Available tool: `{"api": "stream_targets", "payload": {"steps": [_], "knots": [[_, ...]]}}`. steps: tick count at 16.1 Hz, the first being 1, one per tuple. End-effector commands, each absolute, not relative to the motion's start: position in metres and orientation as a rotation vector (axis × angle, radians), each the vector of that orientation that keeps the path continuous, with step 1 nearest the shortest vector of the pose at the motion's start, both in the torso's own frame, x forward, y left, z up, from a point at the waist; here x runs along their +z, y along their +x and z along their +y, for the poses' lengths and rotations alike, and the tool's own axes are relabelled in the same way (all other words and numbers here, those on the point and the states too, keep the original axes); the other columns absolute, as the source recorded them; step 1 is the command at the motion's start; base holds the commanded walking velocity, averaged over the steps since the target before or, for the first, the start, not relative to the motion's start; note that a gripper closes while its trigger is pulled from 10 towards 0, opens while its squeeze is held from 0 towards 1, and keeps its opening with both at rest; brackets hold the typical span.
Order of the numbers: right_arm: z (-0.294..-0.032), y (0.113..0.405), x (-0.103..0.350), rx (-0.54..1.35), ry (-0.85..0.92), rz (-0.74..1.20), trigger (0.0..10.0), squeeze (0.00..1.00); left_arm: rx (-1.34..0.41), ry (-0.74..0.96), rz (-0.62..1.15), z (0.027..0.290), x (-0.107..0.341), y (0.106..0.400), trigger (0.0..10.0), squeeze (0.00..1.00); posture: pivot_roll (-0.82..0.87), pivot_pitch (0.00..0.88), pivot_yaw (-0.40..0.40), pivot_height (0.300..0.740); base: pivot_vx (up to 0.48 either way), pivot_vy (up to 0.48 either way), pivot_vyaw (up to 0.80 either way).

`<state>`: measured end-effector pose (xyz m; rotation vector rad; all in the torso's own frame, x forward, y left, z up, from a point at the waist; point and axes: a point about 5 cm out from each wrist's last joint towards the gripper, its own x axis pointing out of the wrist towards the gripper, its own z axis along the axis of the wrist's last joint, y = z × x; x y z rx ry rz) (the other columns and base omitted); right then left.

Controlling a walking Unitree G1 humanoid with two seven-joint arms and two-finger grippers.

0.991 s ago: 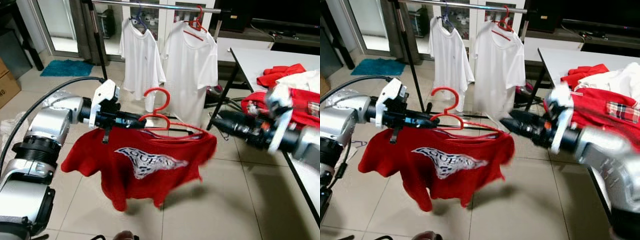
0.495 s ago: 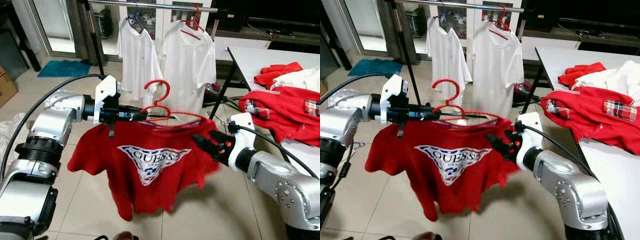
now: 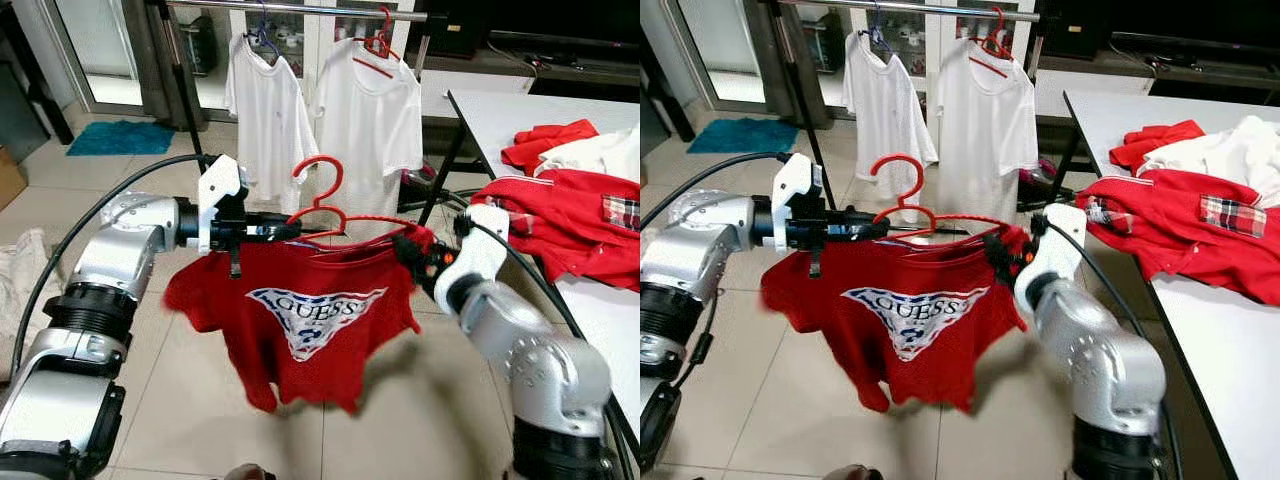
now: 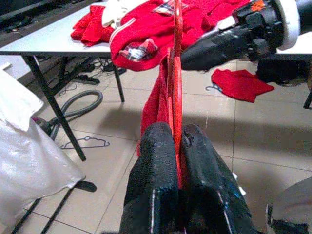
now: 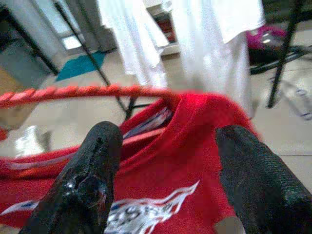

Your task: Hang hanger

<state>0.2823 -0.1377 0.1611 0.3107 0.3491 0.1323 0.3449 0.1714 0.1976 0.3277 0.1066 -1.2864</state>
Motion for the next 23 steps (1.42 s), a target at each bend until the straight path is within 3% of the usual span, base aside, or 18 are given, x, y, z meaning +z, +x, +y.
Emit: {"api": "stream_targets", "payload": {"steps": [1,2,3,4,5,8,17,23], "knots": [[-0.143,0.285,0.159,0.071,0.313,0.349,8.7,0.00,-1.284,0.337,0.063,0.169,0.207,0.346,0.0,0.00,0.01,0.000,-0.001,0.740,0.000,0.000,0.00],[-0.142,0.287,0.158,0.061,0.321,0.352,5.6,0.00,-1.289,0.330,0.061,0.169,0.208,0.345,0.0,0.00,0.01,0.000,-0.001,0.740,0.000,0.000,0.00],[-0.138,0.287,0.157,0.092,0.324,0.368,4.4,0.00,-1.284,0.331,0.055,0.168,0.208,0.345,0.0,0.00,0.01,0.000,-0.001,0.740,0.000,0.000,0.00],[-0.131,0.285,0.156,0.157,0.312,0.398,5.2,0.00,-1.267,0.343,0.055,0.168,0.209,0.347,0.0,0.00,0.01,0.001,-0.002,0.740,0.000,0.000,0.00],[-0.128,0.282,0.154,0.176,0.299,0.417,10.0,0.00,-1.233,0.349,0.052,0.169,0.209,0.350,0.0,0.00,0.01,0.003,-0.003,0.740,0.000,0.000,0.00],[-0.117,0.277,0.147,0.220,0.309,0.465,10.0,0.00,-1.201,0.328,0.028,0.165,0.212,0.354,0.0,0.00,0.01,0.007,0.002,0.740,0.000,0.000,0.00],[-0.101,0.299,0.151,0.225,0.376,0.453,10.0,0.00,-1.244,0.264,0.006,0.146,0.207,0.351,0.0,0.00,0.01,0.006,0.000,0.740,0.000,0.000,0.00],[-0.102,0.306,0.152,0.183,0.425,0.431,10.0,0.00,-1.276,0.242,0.008,0.140,0.205,0.346,0.0,0.00,0.01,0.010,0.003,0.740,0.000,0.000,0.00]]}}
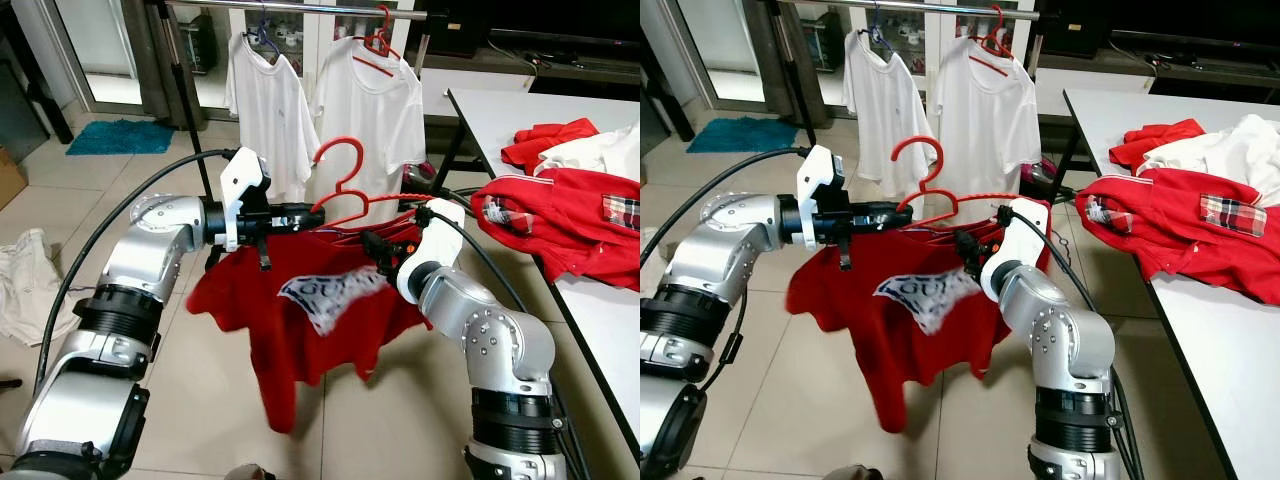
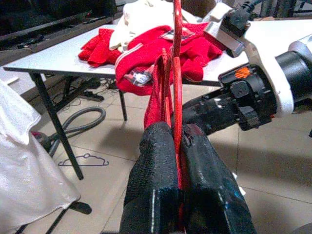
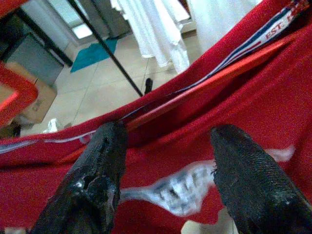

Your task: Hang hanger

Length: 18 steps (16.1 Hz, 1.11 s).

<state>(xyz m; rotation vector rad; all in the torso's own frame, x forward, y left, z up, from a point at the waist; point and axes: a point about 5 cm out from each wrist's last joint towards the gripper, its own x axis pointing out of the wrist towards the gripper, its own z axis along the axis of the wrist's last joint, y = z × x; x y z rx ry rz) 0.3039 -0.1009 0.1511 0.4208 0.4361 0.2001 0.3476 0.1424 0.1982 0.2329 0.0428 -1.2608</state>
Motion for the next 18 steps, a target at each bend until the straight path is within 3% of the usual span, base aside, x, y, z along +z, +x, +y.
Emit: {"api": "stream_targets", "payload": {"steps": [1,12,18], "knots": [[-0.104,0.307,0.152,0.174,0.416,0.433,10.0,0.00,-1.279,0.241,0.009,0.139,0.205,0.346,0.0,0.00,0.01,0.011,0.005,0.740,0.000,0.000,0.00],[-0.132,0.317,0.133,0.013,0.350,0.470,10.0,0.00,-1.343,0.231,0.020,0.137,0.209,0.334,0.0,0.00,0.01,0.011,0.001,0.740,0.000,0.000,0.00],[-0.174,0.324,0.123,-0.117,0.271,0.453,10.0,0.00,-1.314,0.268,0.058,0.146,0.204,0.332,0.0,0.00,0.01,0.000,-0.003,0.740,0.000,0.000,0.00]]}}
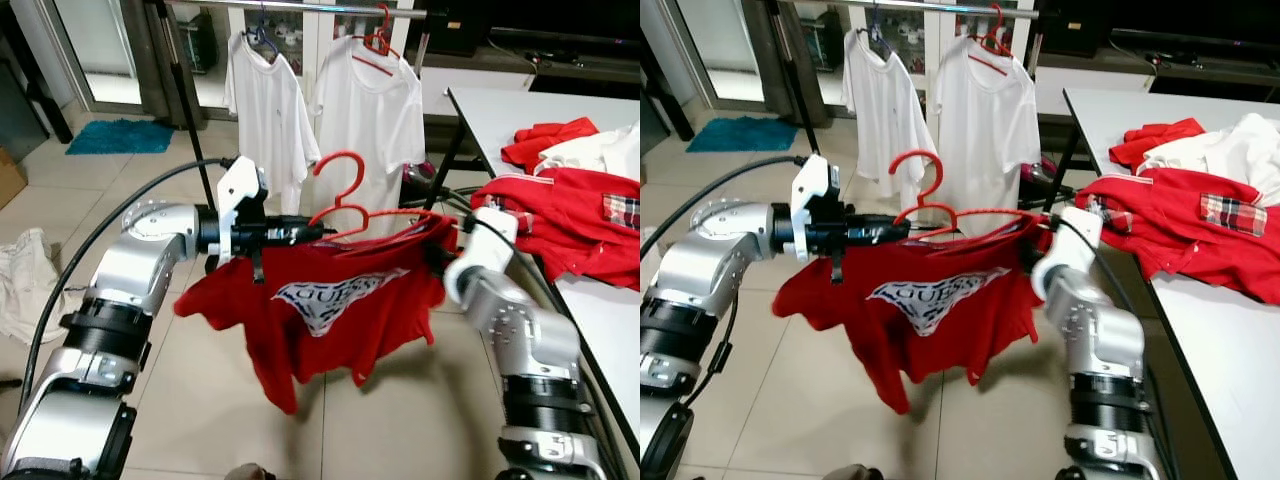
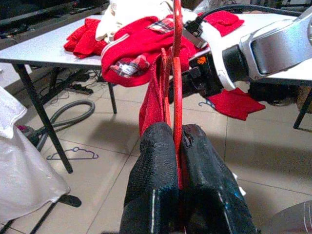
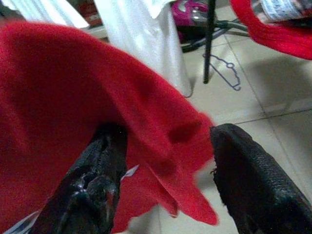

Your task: Hang hanger

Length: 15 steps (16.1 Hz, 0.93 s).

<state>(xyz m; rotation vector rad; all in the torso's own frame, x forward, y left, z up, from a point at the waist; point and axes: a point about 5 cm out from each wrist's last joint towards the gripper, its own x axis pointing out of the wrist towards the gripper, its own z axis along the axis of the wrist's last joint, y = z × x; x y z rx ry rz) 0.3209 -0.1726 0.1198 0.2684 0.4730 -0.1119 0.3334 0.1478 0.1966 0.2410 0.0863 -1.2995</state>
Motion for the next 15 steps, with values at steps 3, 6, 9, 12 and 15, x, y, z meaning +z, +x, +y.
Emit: {"api": "stream_targets", "payload": {"steps": [3,6,9,12,15], "knots": [[-0.190,0.327,0.115,-0.152,0.239,0.462,10.0,0.00,-1.320,0.269,0.060,0.146,0.204,0.331,0.0,0.00,0.01,0.000,-0.007,0.740,0.000,0.000,0.00],[-0.193,0.332,0.114,-0.131,0.247,0.436,10.0,0.00,-1.331,0.266,0.058,0.146,0.206,0.329,0.0,0.00,0.02,0.000,-0.009,0.740,0.000,0.000,0.00],[-0.185,0.333,0.120,-0.069,0.279,0.388,1.5,0.00,-1.311,0.281,0.058,0.146,0.205,0.331,0.0,0.00,0.02,0.000,-0.011,0.740,0.000,0.000,0.00],[-0.179,0.319,0.120,0.004,0.215,0.422,10.0,0.00,-1.194,0.326,0.057,0.151,0.203,0.341,0.0,0.00,0.02,0.000,-0.009,0.740,0.000,0.000,0.00],[-0.177,0.301,0.125,0.044,0.189,0.439,10.0,1.00,-1.142,0.275,0.047,0.148,0.200,0.345,0.0,0.00,0.01,0.000,-0.005,0.740,0.000,0.000,0.00]]}}
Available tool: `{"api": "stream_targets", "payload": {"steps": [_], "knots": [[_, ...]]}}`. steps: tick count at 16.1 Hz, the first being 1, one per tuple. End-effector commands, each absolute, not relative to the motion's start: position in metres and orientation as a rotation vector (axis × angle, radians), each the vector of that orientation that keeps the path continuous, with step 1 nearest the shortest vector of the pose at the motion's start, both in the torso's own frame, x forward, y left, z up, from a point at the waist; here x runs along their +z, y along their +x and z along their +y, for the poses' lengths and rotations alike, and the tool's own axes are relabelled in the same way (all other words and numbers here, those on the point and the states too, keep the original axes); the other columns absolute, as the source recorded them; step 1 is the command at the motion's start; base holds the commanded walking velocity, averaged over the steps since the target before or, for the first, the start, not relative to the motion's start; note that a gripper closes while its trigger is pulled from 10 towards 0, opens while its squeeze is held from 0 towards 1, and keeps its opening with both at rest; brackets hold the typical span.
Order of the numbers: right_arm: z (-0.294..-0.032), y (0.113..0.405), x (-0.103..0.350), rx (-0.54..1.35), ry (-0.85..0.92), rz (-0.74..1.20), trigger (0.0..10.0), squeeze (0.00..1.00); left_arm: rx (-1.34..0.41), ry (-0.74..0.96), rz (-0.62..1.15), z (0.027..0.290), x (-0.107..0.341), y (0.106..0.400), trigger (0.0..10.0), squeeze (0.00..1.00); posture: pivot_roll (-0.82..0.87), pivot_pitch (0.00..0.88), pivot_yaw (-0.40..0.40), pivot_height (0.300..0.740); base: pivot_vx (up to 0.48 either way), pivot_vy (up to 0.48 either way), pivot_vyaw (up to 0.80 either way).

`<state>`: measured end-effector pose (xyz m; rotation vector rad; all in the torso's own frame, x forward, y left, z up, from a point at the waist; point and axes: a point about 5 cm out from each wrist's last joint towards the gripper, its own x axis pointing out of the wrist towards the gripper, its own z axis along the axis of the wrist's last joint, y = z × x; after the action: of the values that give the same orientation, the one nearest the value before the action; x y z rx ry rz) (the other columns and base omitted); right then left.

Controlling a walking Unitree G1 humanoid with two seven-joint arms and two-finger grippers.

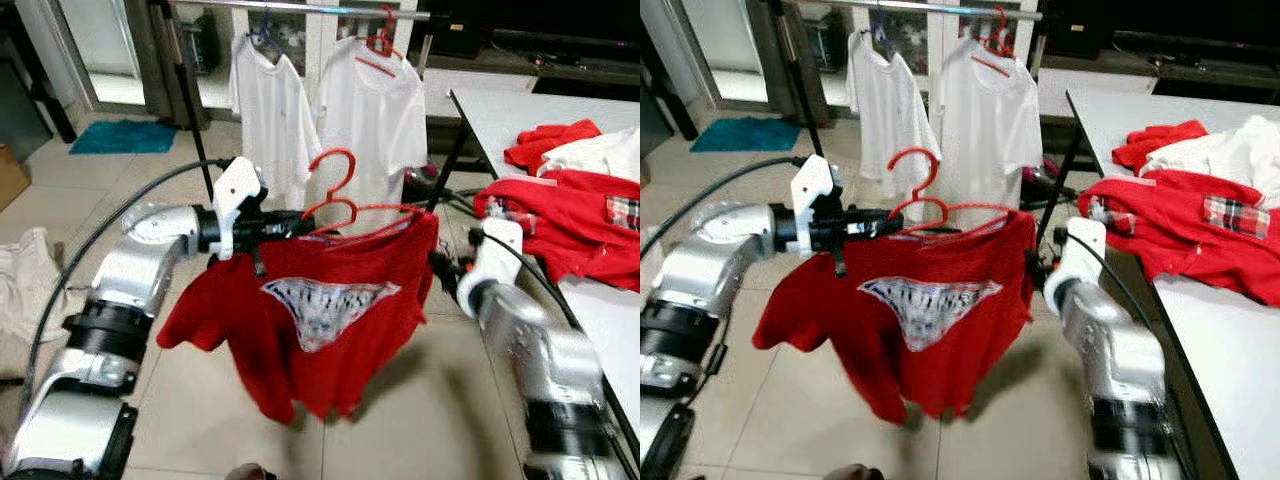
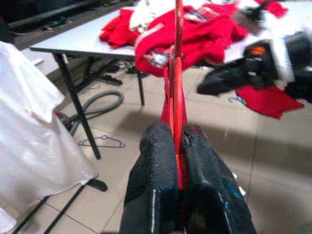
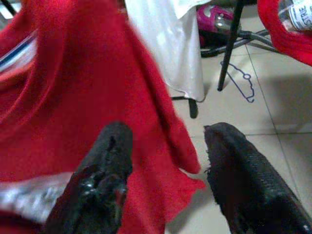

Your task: Hang hanger

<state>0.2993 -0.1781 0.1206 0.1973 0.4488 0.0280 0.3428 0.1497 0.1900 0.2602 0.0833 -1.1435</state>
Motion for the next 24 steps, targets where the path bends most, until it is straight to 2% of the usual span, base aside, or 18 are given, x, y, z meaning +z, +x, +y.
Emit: {"api": "stream_targets", "payload": {"steps": [1,3,6,8,9,10,14,24], "knots": [[-0.174,0.297,0.128,0.059,0.204,0.441,10.0,1.00,-1.129,0.250,0.041,0.147,0.199,0.346,0.0,0.00,0.01,0.000,-0.002,0.740,0.000,0.000,0.00],[-0.153,0.291,0.141,0.127,0.327,0.418,10.0,1.00,-1.127,0.179,0.025,0.142,0.196,0.345,0.0,0.00,0.00,0.000,0.009,0.740,0.000,0.000,0.00],[-0.128,0.293,0.144,0.179,0.384,0.433,10.0,1.00,-1.153,0.142,0.012,0.136,0.197,0.343,0.0,0.00,0.00,0.001,0.011,0.740,0.000,0.000,0.00],[-0.120,0.297,0.143,0.161,0.409,0.446,10.0,1.00,-1.176,0.136,0.012,0.133,0.197,0.341,0.0,0.00,0.00,0.001,0.011,0.740,0.000,0.000,0.00],[-0.119,0.302,0.143,0.133,0.431,0.439,10.0,0.82,-1.195,0.123,0.012,0.132,0.198,0.338,0.0,0.00,0.00,0.001,0.011,0.740,0.000,0.000,0.00],[-0.120,0.303,0.143,0.123,0.437,0.441,10.0,0.00,-1.201,0.119,0.011,0.132,0.198,0.337,0.0,0.00,0.02,0.007,0.005,0.740,0.000,0.000,0.00],[-0.121,0.308,0.145,0.094,0.461,0.435,10.0,0.00,-1.216,0.108,0.015,0.132,0.198,0.334,0.0,0.00,0.02,0.010,0.003,0.740,0.000,0.000,0.00],[-0.146,0.318,0.130,-0.062,0.337,0.460,10.0,0.00,-1.286,0.093,0.027,0.127,0.202,0.324,0.0,0.00,0.02,0.010,0.006,0.740,0.000,0.000,0.00]]}}
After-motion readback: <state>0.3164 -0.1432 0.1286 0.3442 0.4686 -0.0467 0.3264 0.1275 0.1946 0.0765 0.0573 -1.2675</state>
